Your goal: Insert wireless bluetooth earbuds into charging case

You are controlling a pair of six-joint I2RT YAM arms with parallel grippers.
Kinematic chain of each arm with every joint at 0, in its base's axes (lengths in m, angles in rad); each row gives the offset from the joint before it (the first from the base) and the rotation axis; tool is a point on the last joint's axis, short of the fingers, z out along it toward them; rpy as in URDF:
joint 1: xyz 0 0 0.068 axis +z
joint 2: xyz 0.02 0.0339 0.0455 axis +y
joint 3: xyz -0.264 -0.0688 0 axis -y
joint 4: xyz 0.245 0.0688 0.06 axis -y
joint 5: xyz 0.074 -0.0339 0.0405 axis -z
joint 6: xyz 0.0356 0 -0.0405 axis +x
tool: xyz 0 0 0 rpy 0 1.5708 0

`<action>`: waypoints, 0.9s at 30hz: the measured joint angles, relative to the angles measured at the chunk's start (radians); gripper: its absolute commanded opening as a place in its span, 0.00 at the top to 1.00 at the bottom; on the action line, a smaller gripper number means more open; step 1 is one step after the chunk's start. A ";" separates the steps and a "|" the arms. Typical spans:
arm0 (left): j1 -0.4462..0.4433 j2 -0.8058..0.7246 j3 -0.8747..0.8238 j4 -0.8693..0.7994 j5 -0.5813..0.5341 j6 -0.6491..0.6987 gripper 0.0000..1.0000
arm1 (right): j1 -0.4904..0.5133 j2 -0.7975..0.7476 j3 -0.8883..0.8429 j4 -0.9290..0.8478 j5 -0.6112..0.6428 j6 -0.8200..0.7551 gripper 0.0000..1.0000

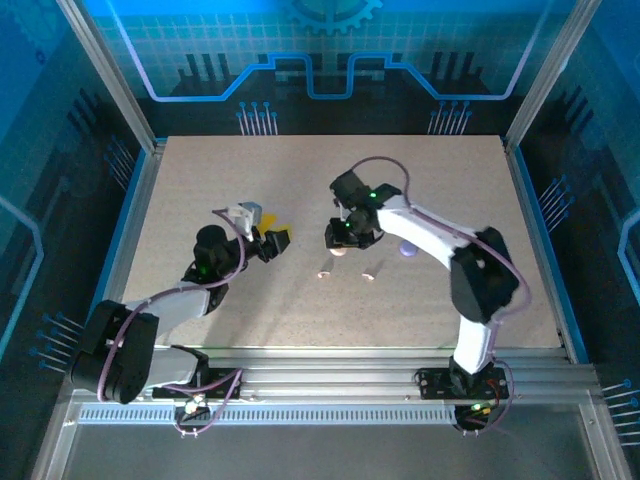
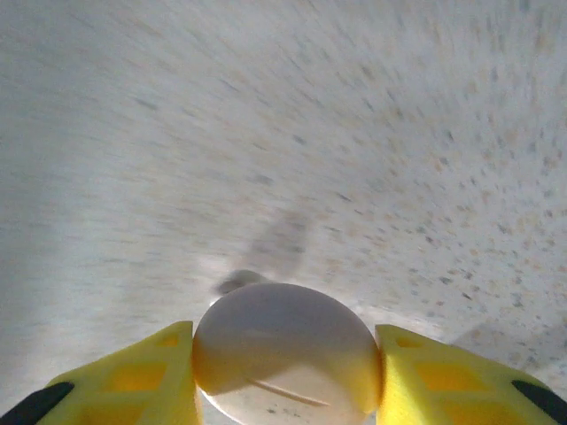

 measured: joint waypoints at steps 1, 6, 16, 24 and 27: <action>-0.001 0.013 -0.006 0.035 0.031 0.001 0.41 | 0.000 -0.055 -0.032 0.053 -0.013 0.005 0.66; -0.023 0.084 -0.021 0.188 0.175 0.001 0.40 | 0.000 -0.236 -0.174 0.314 -0.097 0.034 0.66; -0.066 0.109 -0.023 0.337 0.276 0.005 0.40 | 0.019 -0.296 -0.337 0.636 -0.198 0.111 0.65; -0.066 0.109 -0.020 0.334 0.272 0.023 0.42 | 0.049 -0.296 -0.355 0.771 -0.249 0.158 0.65; -0.066 0.109 -0.019 0.329 0.258 0.023 0.41 | 0.058 -0.296 -0.357 0.791 -0.260 0.164 0.65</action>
